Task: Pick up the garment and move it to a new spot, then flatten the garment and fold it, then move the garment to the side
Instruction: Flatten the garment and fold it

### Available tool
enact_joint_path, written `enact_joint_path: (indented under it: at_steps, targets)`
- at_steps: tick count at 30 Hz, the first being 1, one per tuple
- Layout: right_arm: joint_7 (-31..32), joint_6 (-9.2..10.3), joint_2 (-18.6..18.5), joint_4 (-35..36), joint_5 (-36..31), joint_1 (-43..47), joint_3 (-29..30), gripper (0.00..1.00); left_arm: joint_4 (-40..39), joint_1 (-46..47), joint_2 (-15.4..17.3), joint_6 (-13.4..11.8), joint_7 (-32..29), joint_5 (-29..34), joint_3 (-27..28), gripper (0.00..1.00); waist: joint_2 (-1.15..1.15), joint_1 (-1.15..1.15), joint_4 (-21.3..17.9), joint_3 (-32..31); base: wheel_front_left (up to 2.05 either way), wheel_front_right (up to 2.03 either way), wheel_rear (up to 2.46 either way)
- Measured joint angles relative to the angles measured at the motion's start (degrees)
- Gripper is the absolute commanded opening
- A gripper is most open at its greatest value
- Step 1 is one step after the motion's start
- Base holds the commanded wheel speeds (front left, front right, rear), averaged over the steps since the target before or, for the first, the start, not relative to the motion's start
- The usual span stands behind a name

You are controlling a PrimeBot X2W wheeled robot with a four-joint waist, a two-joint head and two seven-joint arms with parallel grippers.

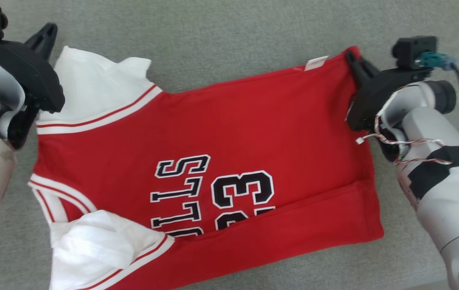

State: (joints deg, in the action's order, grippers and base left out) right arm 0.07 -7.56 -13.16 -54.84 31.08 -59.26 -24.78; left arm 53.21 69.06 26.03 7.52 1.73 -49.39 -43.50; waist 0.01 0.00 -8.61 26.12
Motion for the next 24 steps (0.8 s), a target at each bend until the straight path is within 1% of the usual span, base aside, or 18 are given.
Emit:
enact_joint_path:
  at_steps: [3, 6, 10, 14, 15, 16, 17, 18, 21, 24]
  targets:
    - [-1.6, 0.00, -0.7, -1.9, 0.4, -0.6, 0.3, 0.00, -0.8, 0.0, -0.4, 0.0, 1.9, -1.1, -1.0, 0.00, 0.00, 0.00, 0.8, -0.9, 0.00, 0.00, 0.00]
    - [-2.1, 0.00, -0.8, -3.5, 1.1, -0.4, -0.3, 0.00, -1.5, -0.7, -1.1, 0.0, 2.6, -3.6, -1.7, 0.00, 0.00, 0.00, 1.7, -1.9, 0.00, 0.00, 0.00]
    - [-2.5, 0.00, -0.8, -4.4, 2.0, 0.1, -1.5, 0.00, -0.8, -2.1, -0.5, 0.0, 2.3, -4.7, -3.4, 0.00, -0.01, -0.01, 2.6, -3.0, 0.00, 0.00, 0.00]
    - [-2.7, 0.01, -0.7, -4.8, 2.8, 0.1, -2.3, 0.00, -0.5, -2.2, -0.1, 0.0, 2.3, -5.6, -4.4, 0.00, -0.01, -0.01, 2.5, -3.3, 0.00, 0.00, 0.00]
    - [-3.0, 0.01, -0.8, -5.0, 2.9, 0.1, -2.5, 0.47, -0.2, -2.1, 0.0, 0.0, 2.4, -6.0, -4.7, 0.00, -0.01, -0.01, 2.4, -3.3, 0.00, 0.00, 0.00]
    - [-3.4, 0.00, -0.8, -5.1, 3.2, 0.1, -2.8, 1.00, 0.2, -2.0, 0.0, 0.0, 2.4, -6.0, -5.1, 0.10, 0.00, 0.00, 2.3, -3.3, 0.00, 0.00, 0.00]
    - [-3.8, 0.00, -0.8, -5.3, 3.6, 0.1, -2.9, 1.00, 0.5, -2.0, 0.0, 0.0, 2.9, -6.0, -5.4, 0.80, 0.00, 0.00, 2.2, -3.4, 0.00, 0.00, 0.00]
    - [-4.5, 0.01, -0.8, -5.4, 3.9, 0.1, -2.9, 1.00, 0.9, -1.9, 0.0, 0.0, 3.5, -6.0, -5.6, 1.00, 0.00, 0.00, 2.1, -3.5, 0.00, 0.00, 0.00]
    - [-6.9, 0.00, -0.9, -5.7, 4.6, 0.1, -3.0, 1.00, 1.7, -2.0, 0.1, 0.0, 5.8, -6.1, -6.0, 1.00, -0.01, 0.00, 2.0, -4.2, 0.00, 0.00, 0.00]
    - [-10.2, 0.01, -1.3, -5.4, 5.3, 0.9, -3.2, 1.00, 1.9, -2.6, 0.3, 0.0, 9.5, -6.3, -5.9, 1.00, -0.01, -0.01, 1.9, -5.4, 0.00, 0.00, 0.00]
